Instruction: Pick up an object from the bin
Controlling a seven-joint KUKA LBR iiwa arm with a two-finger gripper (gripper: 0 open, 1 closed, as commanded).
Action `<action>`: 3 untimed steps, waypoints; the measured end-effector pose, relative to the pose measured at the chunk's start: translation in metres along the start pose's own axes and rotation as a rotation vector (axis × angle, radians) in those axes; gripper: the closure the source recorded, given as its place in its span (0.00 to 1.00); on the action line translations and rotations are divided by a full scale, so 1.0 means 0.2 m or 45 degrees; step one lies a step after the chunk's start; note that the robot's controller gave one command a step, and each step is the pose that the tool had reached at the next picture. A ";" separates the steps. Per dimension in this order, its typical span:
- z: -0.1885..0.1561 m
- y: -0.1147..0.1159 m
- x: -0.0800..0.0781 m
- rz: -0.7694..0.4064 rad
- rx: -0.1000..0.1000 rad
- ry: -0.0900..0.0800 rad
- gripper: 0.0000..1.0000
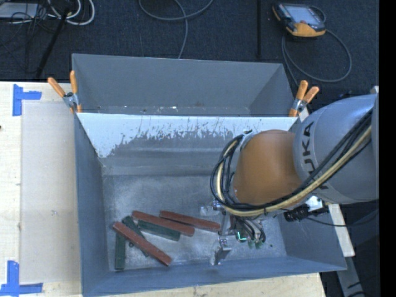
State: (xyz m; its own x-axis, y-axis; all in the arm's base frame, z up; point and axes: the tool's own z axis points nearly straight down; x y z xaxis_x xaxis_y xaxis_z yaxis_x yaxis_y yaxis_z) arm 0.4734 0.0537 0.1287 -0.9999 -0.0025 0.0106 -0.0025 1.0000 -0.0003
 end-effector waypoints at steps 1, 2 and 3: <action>-0.02 0.00 -0.01 0.003 -0.001 -0.009 0.00; 0.18 0.10 -0.13 0.081 -0.002 -0.018 0.00; 0.26 -0.02 -0.39 -0.058 -0.006 -0.027 1.00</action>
Offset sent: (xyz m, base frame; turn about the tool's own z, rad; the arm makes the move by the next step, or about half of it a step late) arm 0.0375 0.0328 -0.0587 0.0937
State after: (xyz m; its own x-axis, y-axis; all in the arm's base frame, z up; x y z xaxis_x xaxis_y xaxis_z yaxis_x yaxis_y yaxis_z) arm 0.5503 0.0495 0.0764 -0.9988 -0.0476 -0.0110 -0.0476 0.9989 0.0041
